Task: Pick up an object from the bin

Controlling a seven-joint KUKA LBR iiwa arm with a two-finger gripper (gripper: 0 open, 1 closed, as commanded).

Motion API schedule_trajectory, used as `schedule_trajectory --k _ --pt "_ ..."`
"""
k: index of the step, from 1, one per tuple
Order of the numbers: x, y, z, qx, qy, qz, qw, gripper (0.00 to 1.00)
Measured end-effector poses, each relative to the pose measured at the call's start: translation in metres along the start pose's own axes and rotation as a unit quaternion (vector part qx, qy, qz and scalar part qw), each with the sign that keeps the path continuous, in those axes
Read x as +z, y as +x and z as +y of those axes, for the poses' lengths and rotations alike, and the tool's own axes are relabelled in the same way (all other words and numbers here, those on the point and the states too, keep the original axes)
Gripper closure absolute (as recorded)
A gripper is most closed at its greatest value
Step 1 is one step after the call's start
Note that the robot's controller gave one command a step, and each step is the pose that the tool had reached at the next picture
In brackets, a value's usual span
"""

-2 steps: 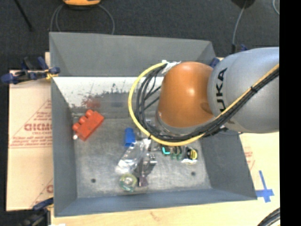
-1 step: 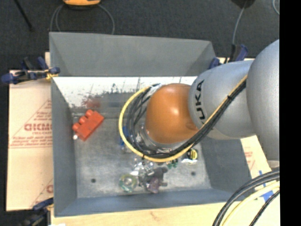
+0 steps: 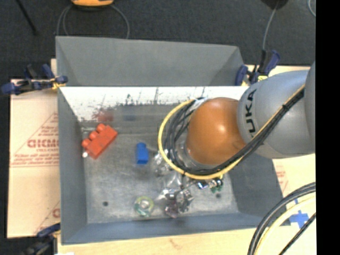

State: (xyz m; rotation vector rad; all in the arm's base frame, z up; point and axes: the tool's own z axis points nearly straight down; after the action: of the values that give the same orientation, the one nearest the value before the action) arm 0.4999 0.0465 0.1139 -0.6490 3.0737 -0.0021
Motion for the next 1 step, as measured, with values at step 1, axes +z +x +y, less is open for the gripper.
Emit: schedule_trajectory --k 1 --pt "0.0400 0.0111 -0.0018 -0.032 0.000 -0.0085 0.9994 0.00"
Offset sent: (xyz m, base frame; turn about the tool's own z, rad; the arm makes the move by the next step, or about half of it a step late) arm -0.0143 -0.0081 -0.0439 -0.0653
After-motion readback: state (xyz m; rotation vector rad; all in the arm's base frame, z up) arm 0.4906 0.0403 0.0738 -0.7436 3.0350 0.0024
